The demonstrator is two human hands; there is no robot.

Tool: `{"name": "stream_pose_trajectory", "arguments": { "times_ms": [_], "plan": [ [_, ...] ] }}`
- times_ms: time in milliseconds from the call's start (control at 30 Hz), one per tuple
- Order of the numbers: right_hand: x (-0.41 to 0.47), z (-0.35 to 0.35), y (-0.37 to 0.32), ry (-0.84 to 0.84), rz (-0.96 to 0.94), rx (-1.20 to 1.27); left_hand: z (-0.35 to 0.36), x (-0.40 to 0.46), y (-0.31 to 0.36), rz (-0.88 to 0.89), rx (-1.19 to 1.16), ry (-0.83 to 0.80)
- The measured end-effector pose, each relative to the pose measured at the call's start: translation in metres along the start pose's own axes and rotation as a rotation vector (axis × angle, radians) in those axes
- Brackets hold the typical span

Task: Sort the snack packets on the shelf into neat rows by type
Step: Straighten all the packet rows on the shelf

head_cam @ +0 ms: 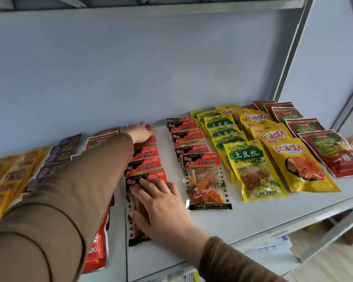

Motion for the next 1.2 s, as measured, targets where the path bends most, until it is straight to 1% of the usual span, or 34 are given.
{"name": "stream_pose_trajectory", "arguments": {
  "times_ms": [167,267,333,433,500,567,700,1033,1100,1200],
  "plan": [
    [0.000,0.001,0.001,0.005,-0.002,0.007,0.003,0.004,0.006,0.024,0.040,0.005],
    [0.000,0.002,0.001,0.013,-0.004,0.005,-0.003,0.007,-0.004,0.030,-0.100,0.047],
    [-0.001,0.002,0.001,0.017,-0.003,0.008,-0.012,0.008,-0.015,0.053,-0.133,0.093],
    [0.000,0.002,0.002,0.015,-0.001,0.007,-0.024,0.007,-0.032,0.104,-0.122,0.129],
    [0.000,0.002,0.002,0.013,-0.002,0.000,-0.025,0.003,-0.041,0.141,-0.121,0.106],
    [0.000,0.003,0.002,0.011,-0.002,-0.002,-0.022,-0.002,-0.045,0.159,-0.070,0.079],
    [0.001,0.003,0.002,0.011,-0.004,-0.004,-0.016,-0.007,-0.047,0.132,0.014,0.085],
    [-0.001,0.004,0.001,-0.010,-0.007,-0.024,-0.014,-0.019,-0.037,0.135,0.006,0.130],
    [-0.001,0.003,0.002,-0.007,-0.010,-0.026,-0.016,-0.023,-0.039,0.142,0.003,0.158],
    [0.000,0.003,0.002,-0.003,-0.026,-0.033,-0.023,-0.035,-0.039,0.179,-0.017,0.253]
  ]
}}
Point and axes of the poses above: each hand's wrist, its own x-axis towards the middle knuckle, its own z-axis out of the palm, y = z × x, the point moved 4 cm from there along x, towards the middle knuckle, and after that the axes turned 8 degrees about -y, right-handed, at the moved point
